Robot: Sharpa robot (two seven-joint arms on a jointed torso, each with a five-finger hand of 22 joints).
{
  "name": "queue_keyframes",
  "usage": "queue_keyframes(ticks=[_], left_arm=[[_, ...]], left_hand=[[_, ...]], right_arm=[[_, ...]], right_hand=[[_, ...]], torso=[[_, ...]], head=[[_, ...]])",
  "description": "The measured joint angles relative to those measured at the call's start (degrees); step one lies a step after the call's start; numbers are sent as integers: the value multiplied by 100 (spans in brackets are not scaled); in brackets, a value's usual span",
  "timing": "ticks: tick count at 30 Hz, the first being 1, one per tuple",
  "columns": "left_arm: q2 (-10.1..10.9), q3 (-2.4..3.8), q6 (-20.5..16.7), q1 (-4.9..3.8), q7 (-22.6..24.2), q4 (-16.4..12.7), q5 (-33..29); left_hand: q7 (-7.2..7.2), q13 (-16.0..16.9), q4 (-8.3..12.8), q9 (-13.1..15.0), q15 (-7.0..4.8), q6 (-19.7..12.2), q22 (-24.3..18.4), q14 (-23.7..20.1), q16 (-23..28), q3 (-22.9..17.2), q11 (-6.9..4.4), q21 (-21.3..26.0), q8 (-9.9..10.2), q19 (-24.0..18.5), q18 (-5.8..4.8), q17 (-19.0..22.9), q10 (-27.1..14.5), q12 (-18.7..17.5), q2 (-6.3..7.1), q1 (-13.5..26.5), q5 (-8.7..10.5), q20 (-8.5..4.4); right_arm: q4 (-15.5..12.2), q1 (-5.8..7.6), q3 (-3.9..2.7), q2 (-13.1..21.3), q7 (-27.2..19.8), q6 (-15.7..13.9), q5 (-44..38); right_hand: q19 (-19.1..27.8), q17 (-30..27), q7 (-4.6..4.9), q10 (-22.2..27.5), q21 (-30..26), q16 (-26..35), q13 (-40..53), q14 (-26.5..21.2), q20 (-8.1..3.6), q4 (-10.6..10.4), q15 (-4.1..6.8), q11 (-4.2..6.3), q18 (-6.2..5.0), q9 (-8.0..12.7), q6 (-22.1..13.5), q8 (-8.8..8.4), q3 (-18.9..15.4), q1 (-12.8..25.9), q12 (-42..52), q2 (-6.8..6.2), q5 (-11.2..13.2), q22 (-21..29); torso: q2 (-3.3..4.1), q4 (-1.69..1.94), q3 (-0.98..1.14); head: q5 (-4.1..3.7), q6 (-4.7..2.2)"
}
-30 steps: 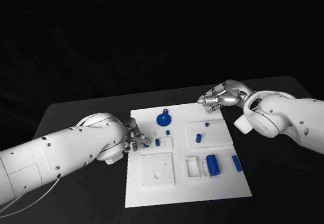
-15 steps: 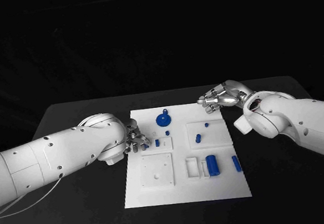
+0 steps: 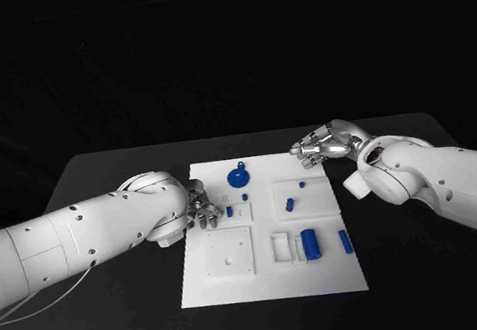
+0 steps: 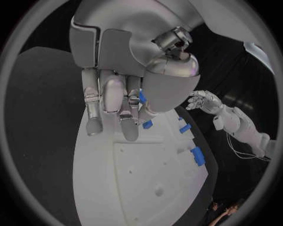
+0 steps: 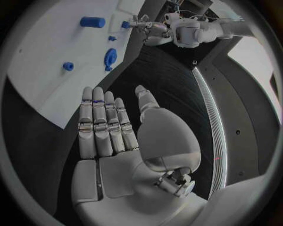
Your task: Assemble the parts on the task board
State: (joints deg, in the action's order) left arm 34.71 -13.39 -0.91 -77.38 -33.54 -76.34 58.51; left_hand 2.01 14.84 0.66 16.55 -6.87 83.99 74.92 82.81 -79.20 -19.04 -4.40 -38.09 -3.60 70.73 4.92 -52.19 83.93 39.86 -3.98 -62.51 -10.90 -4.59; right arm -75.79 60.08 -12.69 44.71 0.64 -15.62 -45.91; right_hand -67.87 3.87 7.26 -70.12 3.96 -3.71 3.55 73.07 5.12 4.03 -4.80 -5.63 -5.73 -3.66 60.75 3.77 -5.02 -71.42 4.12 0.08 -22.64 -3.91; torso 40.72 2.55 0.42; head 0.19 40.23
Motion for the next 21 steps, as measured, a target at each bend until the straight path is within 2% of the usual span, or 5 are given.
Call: queue_keyframes(ticks=[6,14,18,19,21], left_arm=[[-9,-3,-23,5,0,29,9],[13,-22,-76,26,-24,62,26],[39,-36,-79,46,-56,65,29],[47,-39,-78,49,-63,64,29],[68,-40,-76,52,-75,54,29]], left_hand=[[4,-113,-123,-31,0,1,0,0,26,123,0,29,-6,21,0,51,0,0,132,25,99,20],[-5,-199,-449,-56,0,-28,-1,0,50,352,0,51,-7,20,0,81,0,0,443,124,574,20],[6,-244,-1175,-82,0,-17,-1,0,77,181,0,79,-7,53,-1,85,0,0,1218,198,787,-12],[6,-254,-1303,-91,1,-17,-1,0,77,284,0,79,-7,61,-1,85,0,0,1317,197,787,-25],[6,-266,-1438,-95,1,-17,-1,0,77,1079,0,101,-7,51,0,85,0,0,1137,35,770,-35]], right_arm=[[0,-1,0,4,-1,0,0],[-1,-2,0,8,-1,0,0],[-1,-3,0,8,-2,0,0],[-1,-4,0,8,-2,0,0],[-1,-5,0,8,-2,0,0]], right_hand=[[0,0,0,0,0,0,0,0,0,0,0,0,0,0,0,0,0,0,0,0,0,0],[0,0,0,0,0,0,0,0,0,0,0,0,0,0,0,0,0,0,0,0,0,0],[0,0,0,0,0,0,0,0,0,0,0,0,0,0,1,0,0,0,0,0,0,0],[0,0,-1,0,0,0,0,0,0,0,0,0,0,0,0,0,0,0,0,0,0,0],[0,0,14,0,0,0,0,-15,0,15,-14,0,1,0,-14,0,34,3,0,-3,0,0]], torso=[[1,0,-1],[1,3,-4],[1,3,-5],[0,3,-5],[-1,3,-6]], head=[[-5,-3],[-7,-7],[-5,-7],[-4,-7],[-4,-7]])
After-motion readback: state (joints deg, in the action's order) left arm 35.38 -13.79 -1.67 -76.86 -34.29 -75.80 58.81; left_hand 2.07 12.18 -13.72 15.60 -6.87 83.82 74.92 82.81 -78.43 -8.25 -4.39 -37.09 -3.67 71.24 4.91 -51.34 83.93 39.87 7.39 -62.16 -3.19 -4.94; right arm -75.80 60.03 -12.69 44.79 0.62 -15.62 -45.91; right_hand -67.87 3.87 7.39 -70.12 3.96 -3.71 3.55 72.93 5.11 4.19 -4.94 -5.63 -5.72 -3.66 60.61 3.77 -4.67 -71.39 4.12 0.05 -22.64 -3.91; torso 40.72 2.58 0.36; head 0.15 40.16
